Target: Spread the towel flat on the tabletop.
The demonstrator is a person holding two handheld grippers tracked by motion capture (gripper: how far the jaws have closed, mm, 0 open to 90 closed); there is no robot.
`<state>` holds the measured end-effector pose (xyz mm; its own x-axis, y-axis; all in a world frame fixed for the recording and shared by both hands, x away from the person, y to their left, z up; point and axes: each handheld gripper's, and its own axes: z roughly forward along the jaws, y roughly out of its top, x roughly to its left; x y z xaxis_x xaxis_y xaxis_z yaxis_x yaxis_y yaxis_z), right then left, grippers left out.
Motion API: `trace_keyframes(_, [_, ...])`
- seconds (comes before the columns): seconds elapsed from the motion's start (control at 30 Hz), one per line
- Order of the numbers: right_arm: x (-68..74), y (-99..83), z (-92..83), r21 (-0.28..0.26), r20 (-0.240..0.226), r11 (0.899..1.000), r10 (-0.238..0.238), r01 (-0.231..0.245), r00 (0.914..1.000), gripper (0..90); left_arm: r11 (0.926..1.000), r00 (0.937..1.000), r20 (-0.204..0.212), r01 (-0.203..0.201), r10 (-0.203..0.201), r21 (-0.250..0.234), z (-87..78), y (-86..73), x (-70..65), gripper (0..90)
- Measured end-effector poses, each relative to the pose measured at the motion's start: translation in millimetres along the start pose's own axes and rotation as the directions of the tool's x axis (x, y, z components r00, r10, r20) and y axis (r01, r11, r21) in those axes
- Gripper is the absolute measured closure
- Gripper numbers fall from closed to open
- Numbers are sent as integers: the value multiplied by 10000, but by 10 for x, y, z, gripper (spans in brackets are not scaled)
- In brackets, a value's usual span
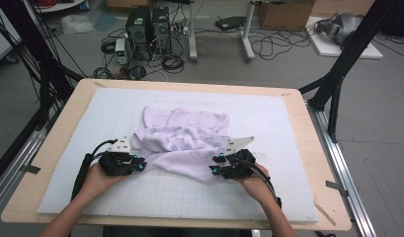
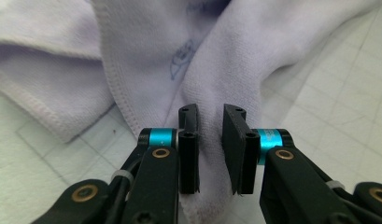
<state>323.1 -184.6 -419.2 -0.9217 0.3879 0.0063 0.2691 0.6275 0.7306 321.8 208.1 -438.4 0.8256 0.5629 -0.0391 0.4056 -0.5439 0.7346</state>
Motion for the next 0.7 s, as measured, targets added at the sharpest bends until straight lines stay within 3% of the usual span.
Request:
trace_keyframes(0.07, [18, 4, 60, 265, 201, 9996, -55, 50, 9998, 522, 10000, 10000, -66, 5, -5, -26, 7, -2, -1, 792])
trace_keyframes(0.13, [29, 10, 101, 405, 325, 9991, -168, 154, 9993, 532, 10000, 10000, -95, 3, -3, -28, 6, -2, -1, 815])
trace_keyframes(0.3, [30, -15, 219, 1005, 90, 9947, -247, 237, 9997, 694, 10000, 9999, -146, -62, 63, 65, -1, 9, -27, 854])
trace_keyframes(0.43, [35, -8, 242, 902, -331, 9950, -393, 422, 9987, 864, 9998, 9999, 150, 27, -30, 181, -43, 4, -22, 862])
trace_keyframes(0.6, [72, -6, 189, 891, -673, 9947, -462, 521, 9967, 882, 9999, 9997, 230, -92, 91, 68, -150, -42, -124, 863])
trace_keyframes(0.7, [186, 6, 59, 363, -727, 9970, -663, 691, 9951, 882, 9997, 9992, 324, -211, 215, -126, -273, -67, -224, 864])
